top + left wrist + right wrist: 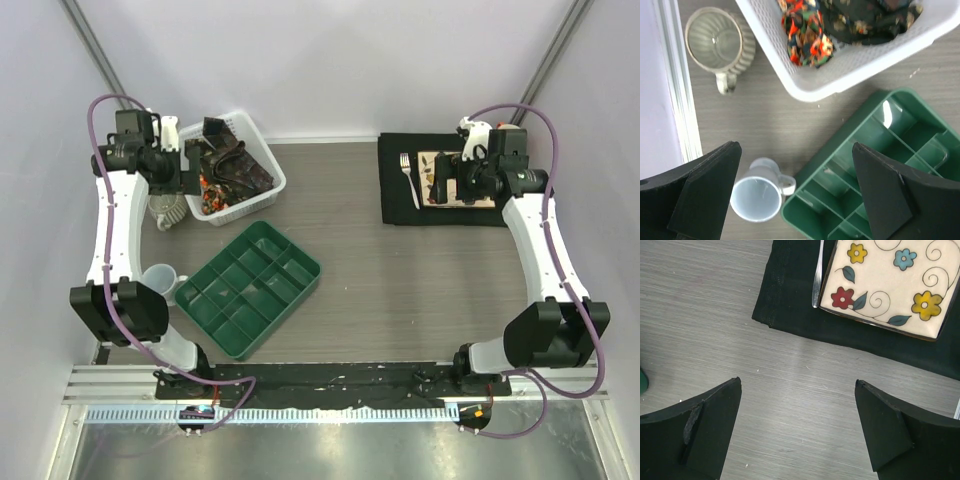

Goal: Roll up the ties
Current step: Pick up the tie from the storage box.

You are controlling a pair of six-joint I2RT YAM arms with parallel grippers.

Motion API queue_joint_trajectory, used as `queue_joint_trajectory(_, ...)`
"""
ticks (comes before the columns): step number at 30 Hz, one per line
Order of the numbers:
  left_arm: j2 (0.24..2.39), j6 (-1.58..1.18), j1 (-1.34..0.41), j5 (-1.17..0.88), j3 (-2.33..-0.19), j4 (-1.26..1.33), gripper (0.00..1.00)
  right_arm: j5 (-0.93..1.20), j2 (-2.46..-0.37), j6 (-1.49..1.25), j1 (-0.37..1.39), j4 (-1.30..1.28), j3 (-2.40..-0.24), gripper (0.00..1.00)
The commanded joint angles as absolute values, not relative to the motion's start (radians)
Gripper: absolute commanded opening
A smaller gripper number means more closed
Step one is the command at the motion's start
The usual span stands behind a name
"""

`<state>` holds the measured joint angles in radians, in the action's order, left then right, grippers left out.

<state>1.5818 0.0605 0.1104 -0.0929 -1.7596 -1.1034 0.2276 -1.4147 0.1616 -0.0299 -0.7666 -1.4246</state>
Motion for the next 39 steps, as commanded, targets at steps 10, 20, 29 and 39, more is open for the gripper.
queue_joint_trajectory(10,1.785,0.074,0.041,-0.084,-1.991,-0.947,1.00,0.235,-1.241,0.178,-0.029,-0.615,-1.385,1.00)
queue_joint_trajectory(20,1.979,0.074,0.029,-0.120,-2.049,-0.864,1.00,0.221,-1.229,0.235,-0.029,-0.706,-1.376,1.00)
queue_joint_trajectory(29,2.140,0.066,0.029,-0.163,-2.137,-0.899,0.99,0.221,-1.261,0.253,-0.029,-0.770,-1.397,1.00)
queue_joint_trajectory(39,2.186,0.074,0.028,-0.115,-2.033,-0.885,0.94,0.209,-1.293,0.262,-0.031,-0.796,-1.433,0.99)
